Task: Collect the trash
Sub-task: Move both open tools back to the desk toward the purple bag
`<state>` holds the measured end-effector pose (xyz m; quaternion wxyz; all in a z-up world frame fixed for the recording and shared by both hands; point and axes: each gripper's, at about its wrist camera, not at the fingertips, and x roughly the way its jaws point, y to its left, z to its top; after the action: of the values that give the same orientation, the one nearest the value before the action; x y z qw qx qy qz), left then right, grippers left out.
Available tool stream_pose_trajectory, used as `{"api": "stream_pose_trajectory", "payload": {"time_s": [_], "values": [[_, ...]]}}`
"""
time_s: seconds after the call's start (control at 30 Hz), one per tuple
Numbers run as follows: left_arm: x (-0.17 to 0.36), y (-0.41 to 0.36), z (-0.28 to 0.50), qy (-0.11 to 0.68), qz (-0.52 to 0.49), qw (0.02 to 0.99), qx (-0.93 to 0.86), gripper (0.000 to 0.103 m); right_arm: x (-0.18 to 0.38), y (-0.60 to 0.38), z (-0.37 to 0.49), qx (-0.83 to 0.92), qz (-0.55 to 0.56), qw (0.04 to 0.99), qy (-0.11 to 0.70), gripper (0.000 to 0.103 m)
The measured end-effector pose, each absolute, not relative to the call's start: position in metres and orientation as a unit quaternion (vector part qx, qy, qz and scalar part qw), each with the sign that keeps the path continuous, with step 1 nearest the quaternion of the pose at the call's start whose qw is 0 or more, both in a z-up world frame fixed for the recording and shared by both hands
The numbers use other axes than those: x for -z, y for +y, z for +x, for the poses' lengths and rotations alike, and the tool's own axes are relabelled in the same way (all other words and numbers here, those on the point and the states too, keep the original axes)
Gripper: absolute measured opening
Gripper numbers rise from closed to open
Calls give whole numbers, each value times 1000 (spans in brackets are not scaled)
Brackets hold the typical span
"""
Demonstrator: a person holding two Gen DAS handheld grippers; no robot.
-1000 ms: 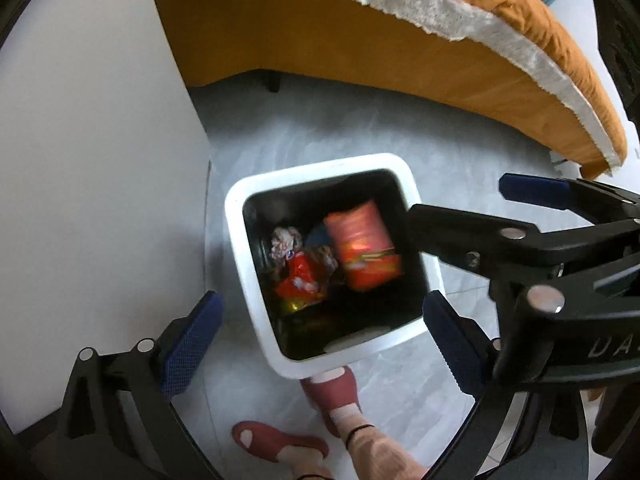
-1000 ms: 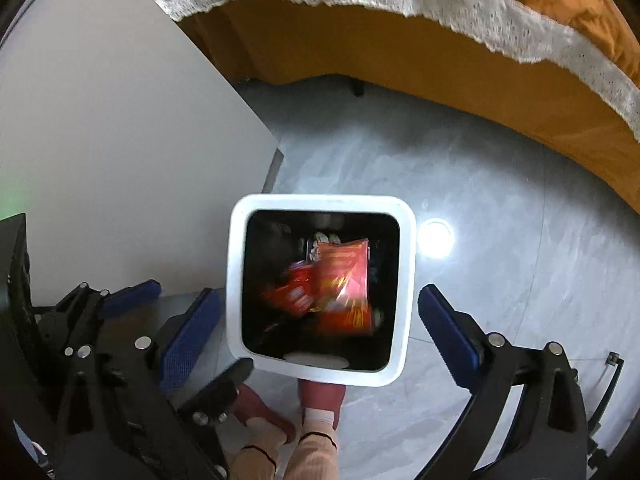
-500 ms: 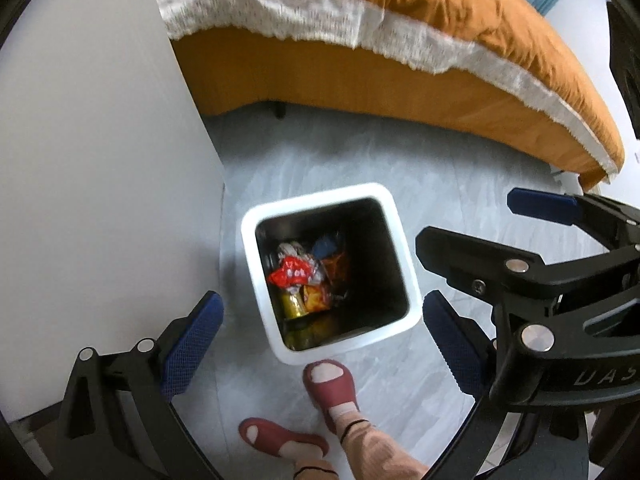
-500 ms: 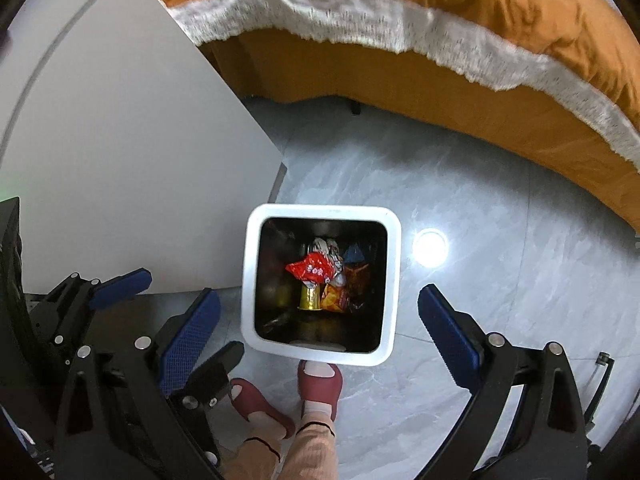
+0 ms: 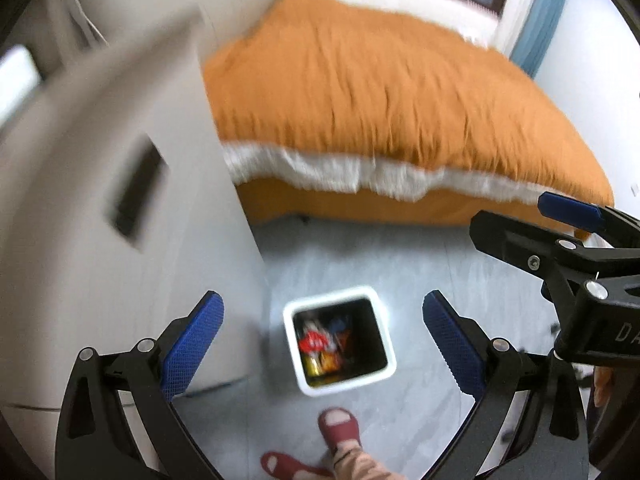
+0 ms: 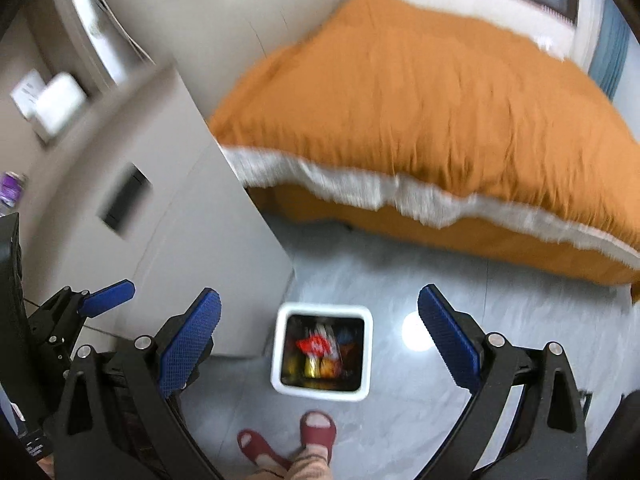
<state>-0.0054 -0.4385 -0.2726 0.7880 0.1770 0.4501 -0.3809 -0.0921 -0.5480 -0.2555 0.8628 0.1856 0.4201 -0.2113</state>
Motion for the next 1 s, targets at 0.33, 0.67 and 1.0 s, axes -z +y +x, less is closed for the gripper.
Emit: {"api": "stream_pose_trajectory", "payload": {"time_s": [0.33, 0.67, 1.0], "values": [[151, -338, 23, 364, 111, 886, 266, 98, 148, -489, -53, 135, 137, 922, 336, 98], [102, -220, 55, 334, 53, 932, 131, 98, 102, -386, 22, -2, 83, 946, 314, 98], [84, -130, 81, 314, 12, 948, 39, 98, 87, -297, 81, -99, 42, 943, 315, 98]]}}
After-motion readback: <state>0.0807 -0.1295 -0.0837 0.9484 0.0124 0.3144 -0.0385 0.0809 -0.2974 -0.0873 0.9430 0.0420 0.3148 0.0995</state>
